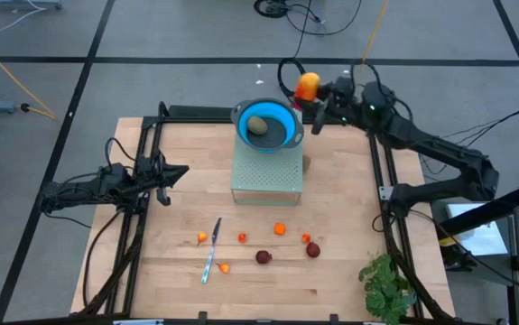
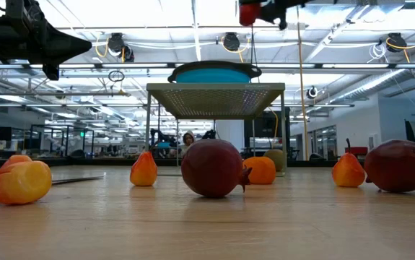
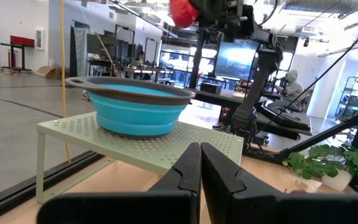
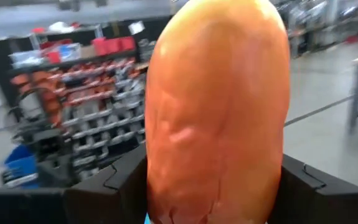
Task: Pick & Place Fruit
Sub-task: Put the mango into the blue strainer bowl on the shelf
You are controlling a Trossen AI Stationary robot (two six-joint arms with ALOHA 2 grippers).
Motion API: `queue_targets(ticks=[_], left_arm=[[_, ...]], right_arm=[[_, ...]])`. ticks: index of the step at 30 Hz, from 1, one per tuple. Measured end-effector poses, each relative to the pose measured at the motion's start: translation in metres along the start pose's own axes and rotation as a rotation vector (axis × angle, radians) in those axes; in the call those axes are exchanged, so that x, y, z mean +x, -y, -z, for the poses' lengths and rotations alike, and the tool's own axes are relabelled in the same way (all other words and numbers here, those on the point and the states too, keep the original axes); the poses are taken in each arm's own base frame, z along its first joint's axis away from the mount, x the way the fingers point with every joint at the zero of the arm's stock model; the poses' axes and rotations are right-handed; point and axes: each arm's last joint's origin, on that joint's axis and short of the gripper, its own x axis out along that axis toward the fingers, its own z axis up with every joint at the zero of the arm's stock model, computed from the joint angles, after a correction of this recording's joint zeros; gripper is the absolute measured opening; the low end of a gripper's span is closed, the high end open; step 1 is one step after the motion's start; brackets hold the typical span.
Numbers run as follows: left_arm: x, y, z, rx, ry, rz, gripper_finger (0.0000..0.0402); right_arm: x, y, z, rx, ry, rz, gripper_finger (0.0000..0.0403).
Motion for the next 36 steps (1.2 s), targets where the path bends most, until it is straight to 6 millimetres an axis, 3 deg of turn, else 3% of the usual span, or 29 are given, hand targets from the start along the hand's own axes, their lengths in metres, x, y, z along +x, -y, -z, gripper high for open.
queue_targets(ticks=[9, 20, 36], left_arm=[[0.000, 0.000, 0.000, 0.000, 0.000, 0.000, 0.0010], [0.000, -0.001, 0.000, 0.000, 0.004, -0.034, 0.0010], [0.000, -0.001, 0.000, -0.001, 0.004, -0.035, 0.0010]], right_arm=[[0.044, 0.007, 0.012, 0.017, -0.124, -0.043, 0.0226], [0.079, 0.022, 0.054, 0.037, -0.260, -0.055, 0.0225], [0.094, 0.029, 0.092, 0.037, -0.434, -0.038, 0.0228]])
